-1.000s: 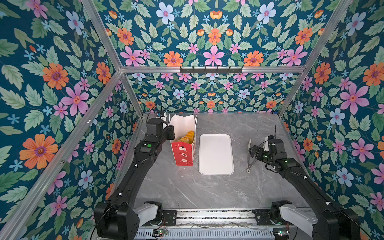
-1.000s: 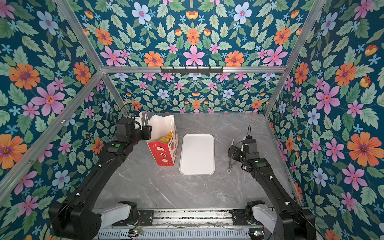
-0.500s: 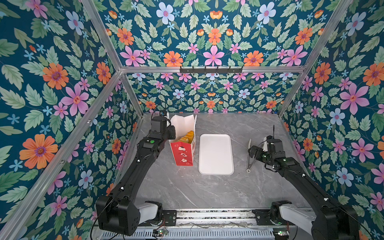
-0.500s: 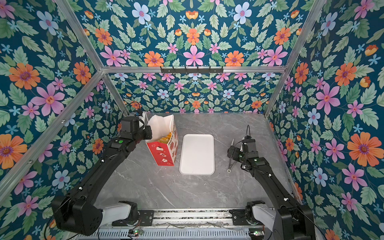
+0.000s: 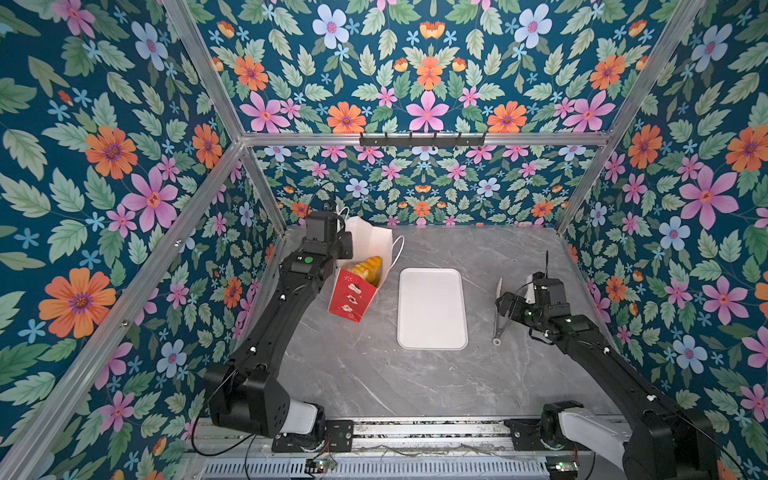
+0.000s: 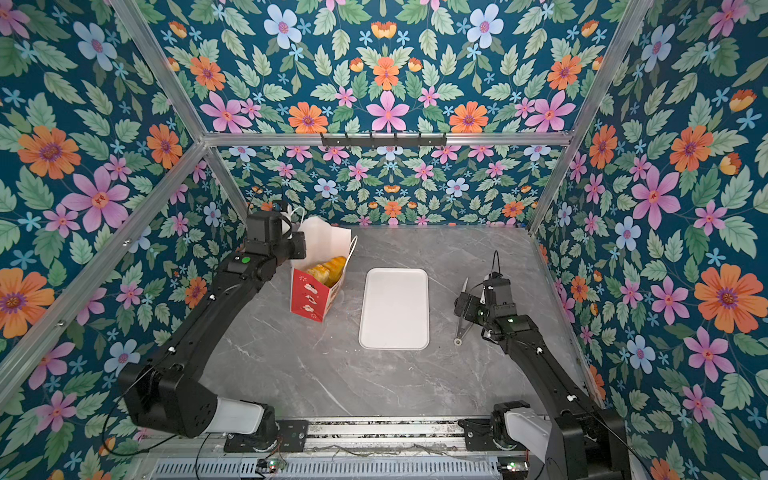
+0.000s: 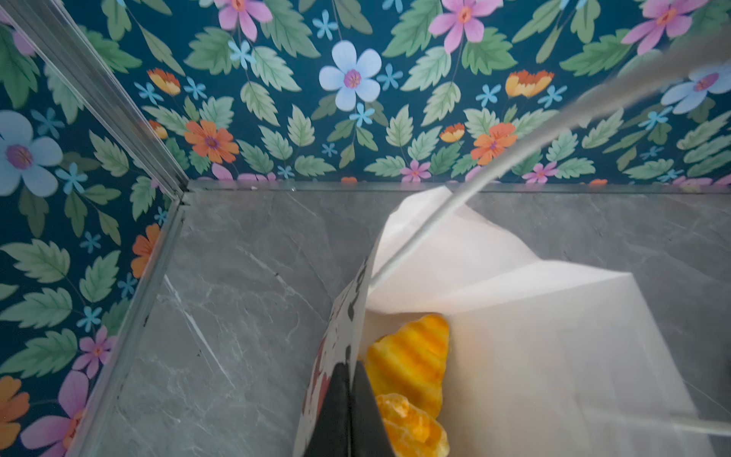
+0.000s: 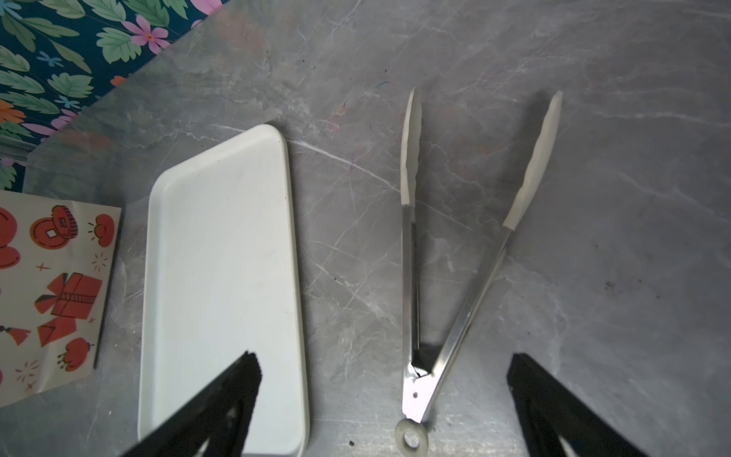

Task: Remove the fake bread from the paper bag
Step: 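Tilt the bag toward the tray with the left gripper while the right grasps the tongs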

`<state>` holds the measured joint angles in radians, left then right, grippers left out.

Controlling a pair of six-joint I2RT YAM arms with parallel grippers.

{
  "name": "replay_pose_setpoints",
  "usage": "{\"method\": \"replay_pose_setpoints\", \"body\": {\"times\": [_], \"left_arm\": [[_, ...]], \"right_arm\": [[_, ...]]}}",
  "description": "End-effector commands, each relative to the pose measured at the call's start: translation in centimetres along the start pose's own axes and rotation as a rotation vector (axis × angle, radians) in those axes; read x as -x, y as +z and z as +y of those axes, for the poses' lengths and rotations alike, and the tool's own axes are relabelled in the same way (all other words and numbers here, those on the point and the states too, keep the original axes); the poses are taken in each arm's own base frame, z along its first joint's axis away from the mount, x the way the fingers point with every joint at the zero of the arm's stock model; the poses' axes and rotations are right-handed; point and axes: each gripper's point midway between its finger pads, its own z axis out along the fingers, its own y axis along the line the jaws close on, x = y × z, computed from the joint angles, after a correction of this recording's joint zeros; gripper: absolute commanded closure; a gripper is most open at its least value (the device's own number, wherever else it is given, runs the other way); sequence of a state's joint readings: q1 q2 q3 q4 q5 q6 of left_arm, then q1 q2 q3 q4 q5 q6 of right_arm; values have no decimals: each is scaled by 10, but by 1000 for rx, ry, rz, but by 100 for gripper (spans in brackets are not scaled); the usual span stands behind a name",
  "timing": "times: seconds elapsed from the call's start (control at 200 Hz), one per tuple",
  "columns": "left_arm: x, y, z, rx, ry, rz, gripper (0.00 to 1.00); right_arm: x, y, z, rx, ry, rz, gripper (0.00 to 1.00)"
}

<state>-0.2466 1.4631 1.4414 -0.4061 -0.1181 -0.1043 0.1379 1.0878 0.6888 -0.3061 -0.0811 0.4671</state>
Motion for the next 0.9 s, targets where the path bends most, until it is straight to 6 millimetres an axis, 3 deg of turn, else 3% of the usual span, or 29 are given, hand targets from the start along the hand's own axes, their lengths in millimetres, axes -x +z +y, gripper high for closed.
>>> {"method": "replay_pose_setpoints", "body": {"times": [0.0,0.095,0.23,0.405,0.51,0.66,0.895], "left_arm": [[41,8,12,83,83,-84,100],[68,21,21,171,183,-100,100],[82,57,28,269,320,-92,100],[61,115,26,325,434,-37,100],[48,135,13,285,427,-28,100],[48,131,-14,197,367,-78,100],[54,90,-60,57,299,-170,100]], "right_arm": [[8,-4,-5,-37,-15,-27,1],[12,-8,-8,-61,-23,-42,1],[11,-11,-13,-85,-28,-47,1],[5,-15,-21,-112,-30,-37,1],[2,-20,-21,-107,-27,-43,1],[-4,-24,-25,-105,2,-48,1],[-14,-22,-25,-95,35,-21,1]]}}
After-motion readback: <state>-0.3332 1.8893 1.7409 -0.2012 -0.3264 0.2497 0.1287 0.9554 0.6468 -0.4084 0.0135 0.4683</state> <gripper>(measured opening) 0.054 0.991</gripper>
